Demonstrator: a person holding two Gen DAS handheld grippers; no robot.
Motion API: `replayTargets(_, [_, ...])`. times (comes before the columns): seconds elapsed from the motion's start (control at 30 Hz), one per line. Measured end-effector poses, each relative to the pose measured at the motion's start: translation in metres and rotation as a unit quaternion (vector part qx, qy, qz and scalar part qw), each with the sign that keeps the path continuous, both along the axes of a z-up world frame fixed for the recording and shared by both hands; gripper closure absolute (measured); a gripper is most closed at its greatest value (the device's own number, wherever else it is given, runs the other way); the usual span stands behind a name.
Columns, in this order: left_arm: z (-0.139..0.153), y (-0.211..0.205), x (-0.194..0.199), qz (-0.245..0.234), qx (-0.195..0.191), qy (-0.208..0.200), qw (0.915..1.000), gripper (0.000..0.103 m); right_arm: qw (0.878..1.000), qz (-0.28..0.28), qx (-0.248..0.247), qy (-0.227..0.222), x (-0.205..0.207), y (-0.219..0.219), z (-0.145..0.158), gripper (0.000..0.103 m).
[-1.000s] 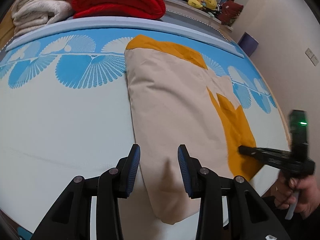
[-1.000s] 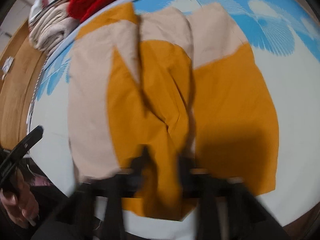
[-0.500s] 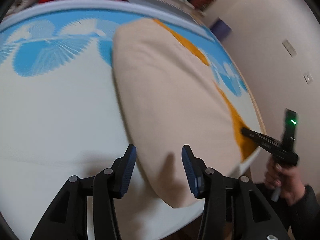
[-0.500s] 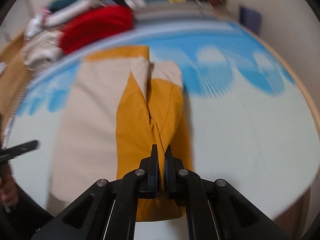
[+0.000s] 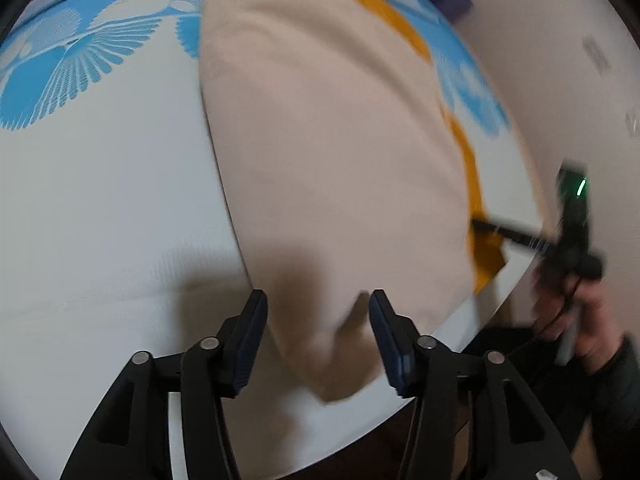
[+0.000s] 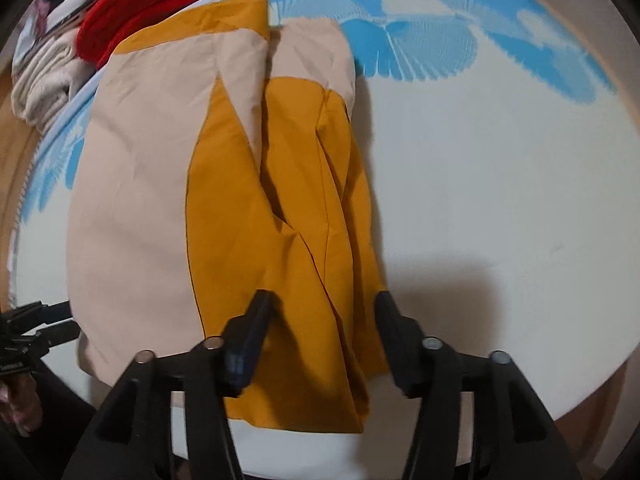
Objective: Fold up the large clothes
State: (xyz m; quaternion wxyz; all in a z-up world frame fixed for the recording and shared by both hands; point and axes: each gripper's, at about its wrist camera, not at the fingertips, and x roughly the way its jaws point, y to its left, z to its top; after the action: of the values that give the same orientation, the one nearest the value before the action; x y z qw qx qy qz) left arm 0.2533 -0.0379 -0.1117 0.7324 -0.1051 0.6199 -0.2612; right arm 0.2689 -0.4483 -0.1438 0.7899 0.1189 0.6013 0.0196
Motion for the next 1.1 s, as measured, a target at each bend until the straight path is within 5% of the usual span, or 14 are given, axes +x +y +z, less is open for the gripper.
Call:
replayTargets(0.13, [-0.01,0.021,0.031,0.085,-0.031,0.022,0.9956,0.041,0.999,-0.007,0.034,0.024,0.008,-0.007,-0.014,0.041])
replayTargets(0.27, [-0.037,0.039,0.06,0.149,-0.091,0.073,0.9819,0.037,0.998,-0.009,0.048,0.036,0.017,-0.008,-0.024,0.041])
replayTargets(0.47, [-0.065,0.04,0.078,0.175,-0.156,0.108,0.966,0.034,0.998,-0.014,0.04,0.039,0.027,-0.004,-0.032,0.042])
replayTargets(0.73, [-0.05,0.052,0.087,0.155,-0.138,0.073,0.9756,0.058,0.998,-0.027,0.055,0.018,0.015,0.022,-0.025,0.082])
replayTargets(0.9, [-0.015,0.077,0.092,0.157,-0.084,0.018,0.9839,0.062,0.999,-0.029,0.046,-0.004,0.023,0.047,-0.016,0.085])
replayTargets(1.1, [-0.001,0.143,0.102,0.22,-0.049,-0.011,0.9743,0.063,0.997,0.012,0.057,-0.05,0.048,0.118,0.004,0.087])
